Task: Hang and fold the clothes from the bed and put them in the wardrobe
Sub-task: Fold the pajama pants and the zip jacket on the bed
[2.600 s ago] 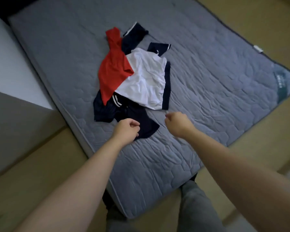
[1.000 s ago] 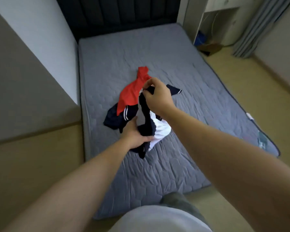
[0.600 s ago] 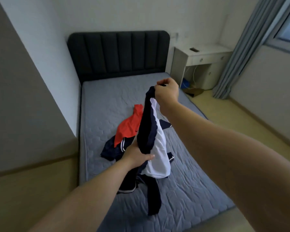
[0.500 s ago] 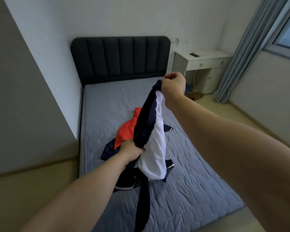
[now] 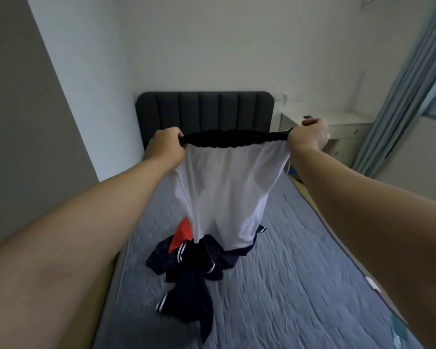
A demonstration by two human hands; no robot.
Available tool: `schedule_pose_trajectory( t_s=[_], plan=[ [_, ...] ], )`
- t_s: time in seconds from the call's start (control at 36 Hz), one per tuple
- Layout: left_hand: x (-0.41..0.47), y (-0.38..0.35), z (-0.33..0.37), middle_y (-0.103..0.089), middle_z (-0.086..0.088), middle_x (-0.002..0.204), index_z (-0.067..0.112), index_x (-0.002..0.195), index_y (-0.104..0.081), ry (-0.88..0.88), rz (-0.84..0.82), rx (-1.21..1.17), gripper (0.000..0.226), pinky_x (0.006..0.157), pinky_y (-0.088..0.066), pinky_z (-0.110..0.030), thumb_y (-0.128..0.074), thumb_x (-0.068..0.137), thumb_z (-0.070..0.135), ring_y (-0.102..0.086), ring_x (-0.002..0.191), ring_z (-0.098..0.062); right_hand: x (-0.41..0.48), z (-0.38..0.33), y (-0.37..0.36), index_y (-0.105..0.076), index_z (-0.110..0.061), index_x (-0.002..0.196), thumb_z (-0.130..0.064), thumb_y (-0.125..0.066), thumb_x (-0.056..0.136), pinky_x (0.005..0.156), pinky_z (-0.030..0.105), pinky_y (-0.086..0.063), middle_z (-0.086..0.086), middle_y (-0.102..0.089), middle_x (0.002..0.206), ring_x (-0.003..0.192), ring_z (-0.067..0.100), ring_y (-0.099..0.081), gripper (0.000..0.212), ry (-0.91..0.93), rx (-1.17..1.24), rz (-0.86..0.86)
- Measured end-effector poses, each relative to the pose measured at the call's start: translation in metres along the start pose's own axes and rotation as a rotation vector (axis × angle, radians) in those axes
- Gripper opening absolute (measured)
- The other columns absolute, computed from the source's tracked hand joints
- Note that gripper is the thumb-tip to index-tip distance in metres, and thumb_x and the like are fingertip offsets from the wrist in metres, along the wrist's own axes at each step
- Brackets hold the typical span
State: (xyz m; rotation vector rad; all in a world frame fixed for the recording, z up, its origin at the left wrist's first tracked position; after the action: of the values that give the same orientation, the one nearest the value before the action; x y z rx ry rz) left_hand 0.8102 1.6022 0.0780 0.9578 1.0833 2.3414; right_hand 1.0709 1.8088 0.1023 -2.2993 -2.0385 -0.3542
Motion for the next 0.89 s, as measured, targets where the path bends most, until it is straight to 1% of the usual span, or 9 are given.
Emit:
schedule_pose_trajectory(
  t_s=[0.19, 0.28, 0.33, 0.44, 0.56, 0.64, 0.69, 0.81, 0.89],
  plan=[
    [0.005, -0.009, 0.068, -0.061, -0.008, 0.089, 0.016, 0.095, -0.059, 0.075, 0.086, 0.024, 0.011, 0.065, -0.041, -0.033, -0.050, 0.100, 0.020, -0.055, 0.077, -0.027, 0.067, -0.010, 0.024, -0.051, -0.014, 0.111, 0.008, -0.055, 0.086, 0.080, 0.026, -0.042, 0.006, -0.032, 0.113, 0.081, 0.015, -0.046, 0.034, 0.078, -0.108, -0.083],
    [0.009, -0.006, 0.091, -0.056, -0.006, 0.090, 0.016, 0.102, -0.061, 0.040, 0.111, -0.010, 0.012, 0.069, -0.042, -0.033, -0.052, 0.101, 0.024, -0.053, 0.080, -0.026, 0.089, -0.015, 0.030, -0.049, -0.016, 0.110, 0.011, -0.052, 0.084, 0.089, 0.030, -0.048, 0.004, -0.042, 0.118, 0.094, 0.021, -0.050, 0.038, 0.200, -0.141, -0.150],
    [0.011, -0.004, 0.101, -0.057, -0.006, 0.090, 0.016, 0.105, -0.062, -0.013, 0.064, 0.044, 0.015, 0.070, -0.043, -0.034, -0.055, 0.101, 0.029, -0.054, 0.082, -0.026, 0.100, -0.014, 0.033, -0.054, -0.018, 0.105, 0.010, -0.050, 0.085, 0.086, 0.033, -0.051, -0.001, -0.053, 0.106, 0.093, 0.019, -0.053, 0.034, 0.279, -0.192, -0.233],
    [0.006, -0.003, 0.106, -0.061, -0.003, 0.088, 0.020, 0.100, -0.065, -0.071, -0.119, 0.203, 0.022, 0.074, -0.052, -0.038, -0.066, 0.092, 0.040, -0.062, 0.087, -0.030, 0.110, -0.005, 0.035, -0.064, -0.012, 0.097, 0.000, -0.044, 0.086, 0.073, 0.035, -0.048, 0.008, -0.063, 0.099, 0.087, 0.022, -0.057, 0.026, 0.439, -0.438, -0.501],
    [-0.008, -0.016, 0.099, -0.062, 0.005, 0.086, 0.024, 0.099, -0.062, -0.117, -0.397, 0.373, 0.057, 0.074, -0.052, -0.034, -0.081, 0.066, 0.066, -0.060, 0.085, -0.021, 0.101, 0.017, 0.032, -0.064, -0.017, 0.106, -0.016, -0.052, 0.084, 0.075, 0.036, -0.049, 0.008, -0.059, 0.105, 0.089, 0.023, -0.056, 0.025, 0.621, -0.734, -0.787],
    [-0.013, -0.030, 0.090, -0.054, 0.012, 0.075, 0.023, 0.088, -0.056, -0.110, -0.544, 0.435, 0.054, 0.068, -0.040, -0.028, -0.089, 0.061, 0.057, -0.056, 0.080, -0.017, 0.087, 0.037, 0.032, -0.056, -0.027, 0.127, -0.021, -0.060, 0.080, 0.089, 0.041, -0.049, 0.005, -0.045, 0.112, 0.107, 0.028, -0.045, 0.048, 0.856, -1.145, -0.932],
    [-0.017, -0.040, 0.085, -0.056, 0.009, 0.074, 0.024, 0.077, -0.053, -0.085, -0.662, 0.434, 0.049, 0.065, -0.041, -0.027, -0.093, 0.060, 0.047, -0.057, 0.075, -0.016, 0.078, 0.047, 0.031, -0.061, -0.027, 0.124, -0.026, -0.064, 0.084, 0.085, 0.039, -0.050, 0.003, -0.049, 0.103, 0.101, 0.027, -0.048, 0.040, 0.961, -1.352, -0.952],
    [-0.027, -0.061, 0.075, -0.063, 0.009, 0.071, 0.020, 0.080, -0.063, -0.021, -0.905, 0.350, 0.030, 0.045, -0.041, -0.013, -0.091, 0.069, 0.024, -0.058, 0.052, 0.003, 0.060, 0.071, 0.025, -0.068, -0.010, 0.113, -0.039, -0.069, 0.089, 0.073, 0.033, -0.050, 0.002, -0.058, 0.077, 0.078, 0.024, -0.057, 0.037, 0.853, -1.616, -1.124],
    [-0.038, -0.075, 0.067, -0.072, 0.003, 0.096, 0.025, 0.104, -0.069, 0.065, -1.148, 0.400, 0.035, 0.071, -0.060, -0.027, -0.087, 0.074, 0.019, -0.070, 0.085, -0.011, 0.052, 0.094, 0.021, -0.065, -0.011, 0.095, -0.046, -0.074, 0.085, 0.074, 0.030, -0.043, 0.001, -0.056, 0.073, 0.074, 0.022, -0.054, 0.038, 0.729, -1.806, -1.267]
  ],
)
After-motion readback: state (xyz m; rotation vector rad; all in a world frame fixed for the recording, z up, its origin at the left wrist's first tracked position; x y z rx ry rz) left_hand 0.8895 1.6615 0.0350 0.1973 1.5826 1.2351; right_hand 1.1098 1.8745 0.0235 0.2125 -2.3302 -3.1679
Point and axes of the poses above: each hand's wrist, its own x-axis towards the middle knuckle, its own y-axis out of the back of the hand, z = x × y, the point moved 4 cm from there along x, towards the middle knuckle
